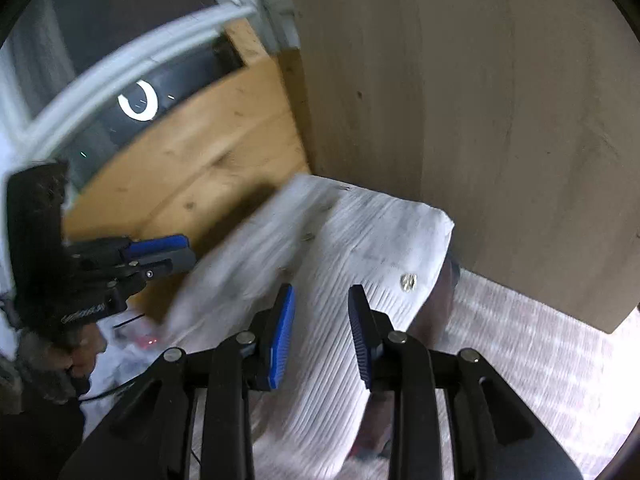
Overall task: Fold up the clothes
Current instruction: 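Lift the folded cardigan with both grippers and carry it to the clothes stack, then lower the cardigan onto the clothes stack and open both grippers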
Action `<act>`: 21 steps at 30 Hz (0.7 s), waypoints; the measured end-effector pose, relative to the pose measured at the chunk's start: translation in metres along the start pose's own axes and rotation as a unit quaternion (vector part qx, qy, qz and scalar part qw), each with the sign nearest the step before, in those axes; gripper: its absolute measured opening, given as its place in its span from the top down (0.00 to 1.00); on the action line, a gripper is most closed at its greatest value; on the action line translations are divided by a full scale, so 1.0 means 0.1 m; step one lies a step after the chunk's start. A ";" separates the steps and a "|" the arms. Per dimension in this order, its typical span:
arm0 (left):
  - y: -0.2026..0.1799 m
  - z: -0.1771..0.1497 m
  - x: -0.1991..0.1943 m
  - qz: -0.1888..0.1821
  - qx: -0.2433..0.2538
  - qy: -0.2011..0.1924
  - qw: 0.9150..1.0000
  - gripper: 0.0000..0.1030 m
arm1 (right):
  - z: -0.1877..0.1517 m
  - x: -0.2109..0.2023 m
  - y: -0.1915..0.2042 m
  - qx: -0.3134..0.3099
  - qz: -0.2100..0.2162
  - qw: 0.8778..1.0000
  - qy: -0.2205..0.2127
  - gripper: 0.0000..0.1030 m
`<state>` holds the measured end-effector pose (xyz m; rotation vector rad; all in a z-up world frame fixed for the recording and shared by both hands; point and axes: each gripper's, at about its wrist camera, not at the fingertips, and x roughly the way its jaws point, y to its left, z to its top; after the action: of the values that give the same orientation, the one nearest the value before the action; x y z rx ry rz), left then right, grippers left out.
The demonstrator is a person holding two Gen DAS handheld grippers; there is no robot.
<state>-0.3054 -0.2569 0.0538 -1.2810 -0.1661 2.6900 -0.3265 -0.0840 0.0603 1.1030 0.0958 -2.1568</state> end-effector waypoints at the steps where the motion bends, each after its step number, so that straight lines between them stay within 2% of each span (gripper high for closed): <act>1: -0.03 0.07 0.07 0.002 0.005 0.001 1.000 0.77 | -0.06 0.14 0.00 0.003 -0.003 1.000 0.015 0.73; 2: -0.03 0.09 0.20 0.007 0.010 0.010 1.000 0.77 | -0.15 0.28 -0.01 0.008 -0.005 0.999 0.030 0.73; 3: 0.01 0.00 0.41 0.017 0.011 0.033 0.999 0.77 | -0.29 0.42 -0.03 0.010 -0.003 0.999 0.043 0.73; 4: 0.06 -0.09 0.51 0.016 0.009 0.041 0.999 0.75 | -0.41 0.51 -0.02 0.003 -0.001 0.999 0.046 0.72; 6: 0.18 -0.25 0.60 -0.007 -0.003 0.028 1.000 0.75 | -0.61 0.66 -0.03 -0.009 0.004 0.999 0.049 0.72; 7: 0.24 -0.30 0.62 -0.017 -0.011 0.022 1.000 0.75 | -0.60 0.63 -0.05 -0.004 0.011 0.999 0.043 0.72; 10: 0.29 -0.27 0.50 -0.023 -0.026 0.022 0.999 0.75 | -0.44 0.47 -0.19 0.035 0.045 0.997 0.047 0.72; 12: 0.22 -0.26 0.34 -0.012 -0.019 0.012 1.000 0.75 | -0.32 0.27 -0.25 0.050 0.057 0.997 0.018 0.72; 14: 0.14 -0.24 0.18 -0.003 -0.012 0.000 1.000 0.64 | -0.21 0.05 -0.30 0.060 0.055 0.996 -0.024 0.63; 15: 0.09 -0.25 0.09 -0.005 -0.009 -0.010 1.000 0.61 | -0.17 0.01 -0.29 0.060 0.055 0.996 -0.034 0.54; 16: 0.04 -0.27 0.02 -0.006 -0.005 -0.017 1.000 0.55 | -0.16 -0.01 -0.26 0.055 0.052 0.996 -0.037 0.53; 18: -0.05 -0.36 -0.04 -0.003 0.003 -0.019 1.000 0.54 | -0.21 -0.01 -0.18 0.034 0.036 0.998 -0.026 0.53; 21: -0.07 -0.56 0.05 0.006 0.002 0.002 1.000 0.54 | -0.48 0.10 0.06 -0.019 0.002 1.000 0.017 0.53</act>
<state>-0.2646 -0.2472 0.0163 -1.2910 -0.1530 2.6958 -0.2944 -0.0768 0.0238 1.1168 0.1491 -2.1248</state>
